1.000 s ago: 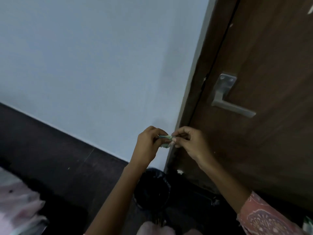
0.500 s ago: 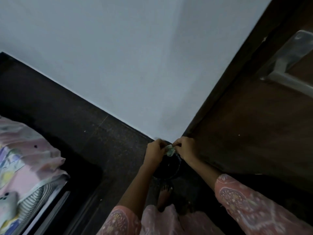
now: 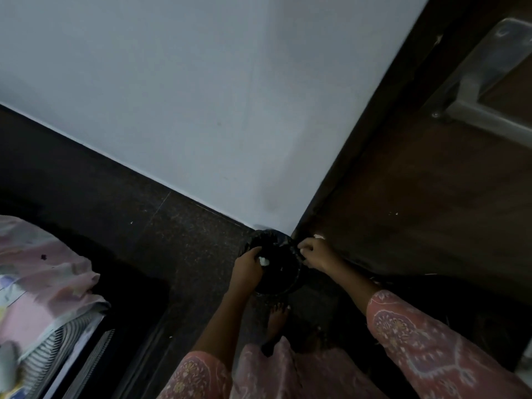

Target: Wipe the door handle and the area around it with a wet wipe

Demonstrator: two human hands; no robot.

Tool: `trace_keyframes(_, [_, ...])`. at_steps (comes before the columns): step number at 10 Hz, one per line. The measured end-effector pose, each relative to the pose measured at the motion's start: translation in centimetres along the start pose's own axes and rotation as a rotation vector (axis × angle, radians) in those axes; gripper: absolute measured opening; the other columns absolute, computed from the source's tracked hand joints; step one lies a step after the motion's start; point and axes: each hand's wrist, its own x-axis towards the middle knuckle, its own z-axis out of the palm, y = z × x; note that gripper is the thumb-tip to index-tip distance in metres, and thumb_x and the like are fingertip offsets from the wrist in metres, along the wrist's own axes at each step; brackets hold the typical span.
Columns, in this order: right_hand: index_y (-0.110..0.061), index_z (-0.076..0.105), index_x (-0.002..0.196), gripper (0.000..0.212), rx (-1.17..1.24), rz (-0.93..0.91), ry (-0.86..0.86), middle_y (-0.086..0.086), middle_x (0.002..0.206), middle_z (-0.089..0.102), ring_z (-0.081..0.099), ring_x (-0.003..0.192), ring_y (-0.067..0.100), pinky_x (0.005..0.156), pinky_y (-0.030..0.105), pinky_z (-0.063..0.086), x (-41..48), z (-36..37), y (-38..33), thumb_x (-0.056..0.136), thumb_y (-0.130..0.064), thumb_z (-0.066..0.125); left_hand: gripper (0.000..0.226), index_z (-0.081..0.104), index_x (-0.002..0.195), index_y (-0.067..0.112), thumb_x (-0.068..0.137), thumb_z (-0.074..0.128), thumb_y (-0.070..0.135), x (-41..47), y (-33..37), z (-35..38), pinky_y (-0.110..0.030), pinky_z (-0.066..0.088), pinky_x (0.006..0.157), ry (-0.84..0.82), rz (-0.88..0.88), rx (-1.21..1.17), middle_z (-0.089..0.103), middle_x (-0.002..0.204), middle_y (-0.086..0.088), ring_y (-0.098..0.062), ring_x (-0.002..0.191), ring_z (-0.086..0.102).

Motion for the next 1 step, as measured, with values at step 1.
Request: trace_keyframes(1, [-0.002,0.061,0.11,0.025,0.182,0.028,0.024,0.01,0.105,0.054,0.06,0.082,0.026,0.086,0.042,0.051,-0.34,-1.08,1.01,0.096,-0.007,0.041,0.038,0.048,0.133,0.012,0.096,0.039,0.009,-0.13,-0.81,0.11,-0.034,0.043,0.097,0.08,0.015,0.059,0.054,0.131,-0.01,-0.025,0.117,0.052])
